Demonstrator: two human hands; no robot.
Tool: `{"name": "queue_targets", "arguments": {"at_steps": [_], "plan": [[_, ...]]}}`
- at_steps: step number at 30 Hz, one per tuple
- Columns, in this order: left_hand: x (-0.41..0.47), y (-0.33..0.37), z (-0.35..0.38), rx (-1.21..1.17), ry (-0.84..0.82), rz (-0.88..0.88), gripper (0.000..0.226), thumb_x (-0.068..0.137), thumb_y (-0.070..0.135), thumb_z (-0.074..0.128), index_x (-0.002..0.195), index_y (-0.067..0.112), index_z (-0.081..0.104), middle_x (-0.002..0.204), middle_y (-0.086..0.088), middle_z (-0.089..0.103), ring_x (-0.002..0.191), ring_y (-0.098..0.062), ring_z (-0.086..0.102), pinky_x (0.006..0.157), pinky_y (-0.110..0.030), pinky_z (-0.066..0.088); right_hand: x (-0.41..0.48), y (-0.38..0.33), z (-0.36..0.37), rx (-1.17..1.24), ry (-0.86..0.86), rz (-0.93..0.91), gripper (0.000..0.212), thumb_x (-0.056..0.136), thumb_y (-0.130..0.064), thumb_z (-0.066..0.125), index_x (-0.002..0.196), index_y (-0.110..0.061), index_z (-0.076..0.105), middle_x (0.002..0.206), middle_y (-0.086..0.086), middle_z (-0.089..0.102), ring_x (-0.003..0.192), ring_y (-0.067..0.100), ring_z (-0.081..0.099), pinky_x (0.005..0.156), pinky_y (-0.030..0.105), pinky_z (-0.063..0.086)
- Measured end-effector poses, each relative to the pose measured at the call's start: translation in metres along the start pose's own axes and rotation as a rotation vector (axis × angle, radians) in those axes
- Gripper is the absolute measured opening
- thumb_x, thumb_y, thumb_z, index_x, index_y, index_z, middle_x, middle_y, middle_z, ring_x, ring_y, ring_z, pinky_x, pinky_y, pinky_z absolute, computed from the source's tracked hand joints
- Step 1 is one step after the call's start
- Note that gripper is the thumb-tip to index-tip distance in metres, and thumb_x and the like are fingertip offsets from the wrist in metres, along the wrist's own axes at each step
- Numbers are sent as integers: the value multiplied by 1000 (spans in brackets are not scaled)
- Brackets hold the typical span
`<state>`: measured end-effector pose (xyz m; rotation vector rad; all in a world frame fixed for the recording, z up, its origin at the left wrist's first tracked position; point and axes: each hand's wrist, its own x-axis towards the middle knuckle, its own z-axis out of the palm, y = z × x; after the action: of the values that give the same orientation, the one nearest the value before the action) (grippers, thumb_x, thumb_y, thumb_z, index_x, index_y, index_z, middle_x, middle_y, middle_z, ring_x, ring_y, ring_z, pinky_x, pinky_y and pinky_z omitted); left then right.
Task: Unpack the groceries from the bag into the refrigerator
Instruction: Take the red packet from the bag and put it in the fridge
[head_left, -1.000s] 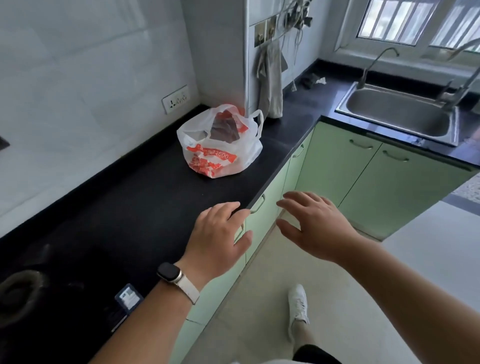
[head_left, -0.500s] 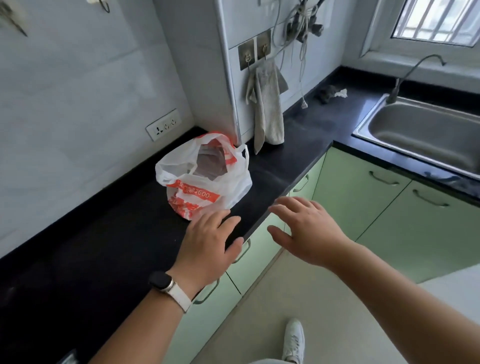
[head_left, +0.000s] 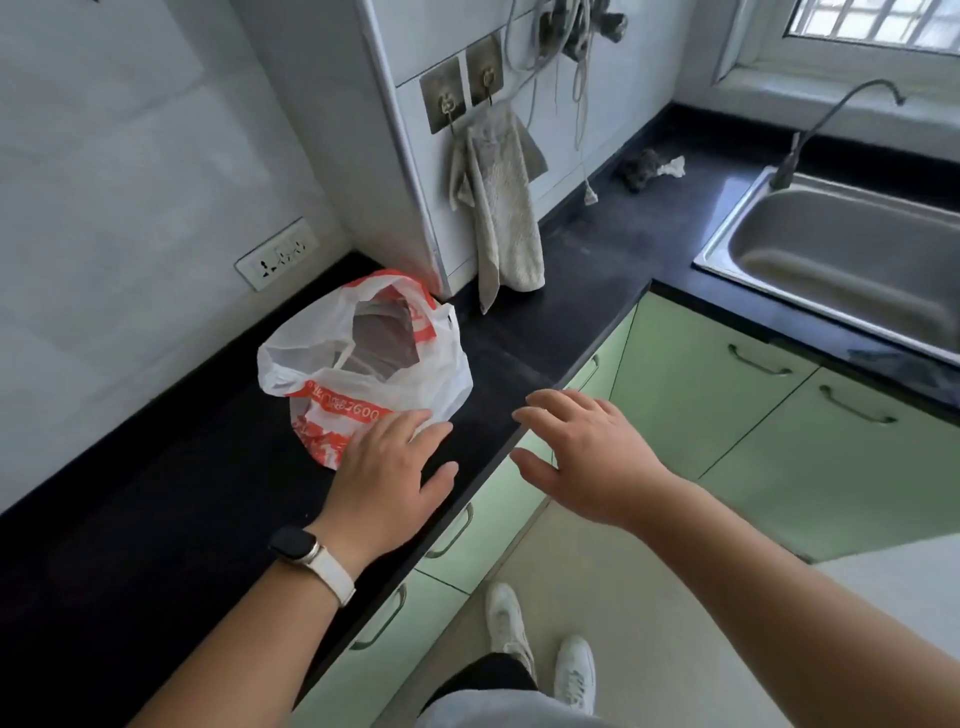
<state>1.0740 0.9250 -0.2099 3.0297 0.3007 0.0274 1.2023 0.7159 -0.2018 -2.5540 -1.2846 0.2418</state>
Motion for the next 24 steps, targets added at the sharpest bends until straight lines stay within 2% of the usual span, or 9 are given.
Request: {"name": "queue_targets", "arguments": {"at_steps": [6, 14, 18, 22, 24], "plan": [[43, -33, 7, -53, 12, -19, 49, 92, 49, 44, 126, 20, 63, 128, -3, 63, 120, -25, 57, 100, -43, 45, 52, -4, -7, -55, -47, -5, 51, 94, -56, 39, 133, -26, 54, 137, -5, 53, 128, 21, 47, 105, 38, 37], [96, -111, 11, -98, 19, -44, 50, 89, 46, 42, 123, 18, 64, 127, -7, 63, 117, -29, 59, 96, -43, 48, 144, -37, -1, -92, -77, -63, 58, 91, -61, 31, 130, -27, 55, 136, -5, 55, 126, 22, 51, 102, 40, 40], [108, -146, 12, -172, -13, -92, 60, 89, 49, 34, 133, 17, 61, 138, -8, 58, 129, -29, 52, 104, -45, 42, 180, -56, 12, -53, -116, -110, 59, 90, -60, 32, 130, -24, 56, 136, -2, 54, 123, 24, 51, 100, 40, 45], [113, -181, 17, -205, -60, -116, 52, 98, 44, 44, 143, 20, 51, 149, -4, 47, 140, -23, 39, 110, -42, 36, 214, -72, 23, -49, -173, -175, 55, 92, -57, 36, 134, -25, 50, 141, -3, 47, 127, 22, 44, 101, 37, 41], [114, -199, 24, -204, -88, -119, 50, 98, 43, 47, 143, 20, 50, 149, -3, 47, 139, -22, 40, 111, -40, 36, 231, -77, 34, -31, -196, -195, 52, 93, -55, 41, 133, -23, 50, 138, -4, 48, 125, 21, 44, 100, 38, 43]]}}
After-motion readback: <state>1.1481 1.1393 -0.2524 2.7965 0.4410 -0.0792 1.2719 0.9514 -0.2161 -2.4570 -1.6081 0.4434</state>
